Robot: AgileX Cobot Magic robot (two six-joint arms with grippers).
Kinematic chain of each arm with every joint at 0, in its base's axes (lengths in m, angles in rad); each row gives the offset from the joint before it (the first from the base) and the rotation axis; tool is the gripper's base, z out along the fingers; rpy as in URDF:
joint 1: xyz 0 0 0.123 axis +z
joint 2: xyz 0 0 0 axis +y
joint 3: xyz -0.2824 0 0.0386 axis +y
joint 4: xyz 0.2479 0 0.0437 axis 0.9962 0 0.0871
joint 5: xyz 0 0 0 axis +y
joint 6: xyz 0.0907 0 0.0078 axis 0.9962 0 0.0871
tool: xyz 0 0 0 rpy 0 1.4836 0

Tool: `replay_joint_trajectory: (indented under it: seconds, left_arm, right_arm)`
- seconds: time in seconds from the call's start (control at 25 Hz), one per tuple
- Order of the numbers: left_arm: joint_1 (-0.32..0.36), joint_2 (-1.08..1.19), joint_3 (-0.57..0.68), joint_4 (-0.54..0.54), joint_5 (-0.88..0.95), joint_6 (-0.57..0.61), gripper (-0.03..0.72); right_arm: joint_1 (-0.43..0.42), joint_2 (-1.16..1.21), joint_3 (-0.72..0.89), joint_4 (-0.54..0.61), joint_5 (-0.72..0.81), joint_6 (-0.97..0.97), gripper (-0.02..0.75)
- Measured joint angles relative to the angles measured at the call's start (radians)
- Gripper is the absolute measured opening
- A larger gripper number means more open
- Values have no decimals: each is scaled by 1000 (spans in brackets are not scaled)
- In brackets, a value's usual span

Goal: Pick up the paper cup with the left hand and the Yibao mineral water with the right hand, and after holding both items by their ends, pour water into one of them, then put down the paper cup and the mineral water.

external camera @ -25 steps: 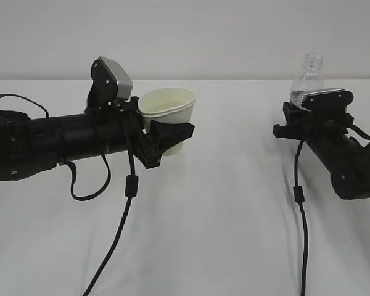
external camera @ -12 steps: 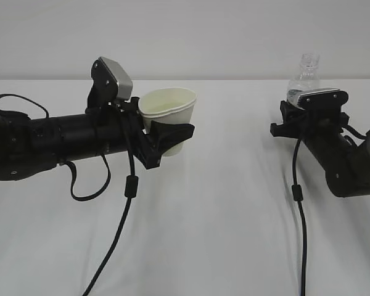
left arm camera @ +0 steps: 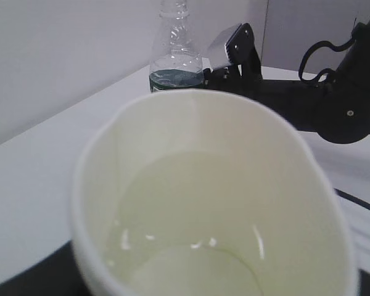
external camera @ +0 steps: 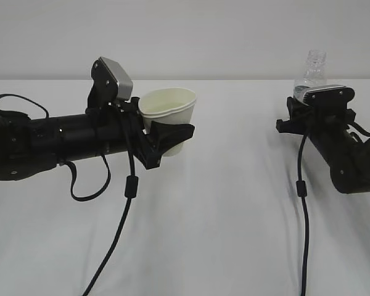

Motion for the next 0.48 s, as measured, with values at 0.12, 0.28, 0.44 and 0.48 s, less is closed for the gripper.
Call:
replay_joint_trajectory:
  seconds: [0.12,0.28,0.44,0.48]
  left_arm:
    - [-4,0,0,0,0,0,397]
    - [-15,0,0,1,0,0,397]
    - [-15,0,0,1,0,0,397]
    - [-15,0,0,1,0,0,397]
  right_arm:
    - [0,0,0,0,0,0,344]
    - [0,4,0,0,0,0,344]
    - [0,26,-1,-2,0,0,343]
    - [0,31,-1,-4,0,0,343]
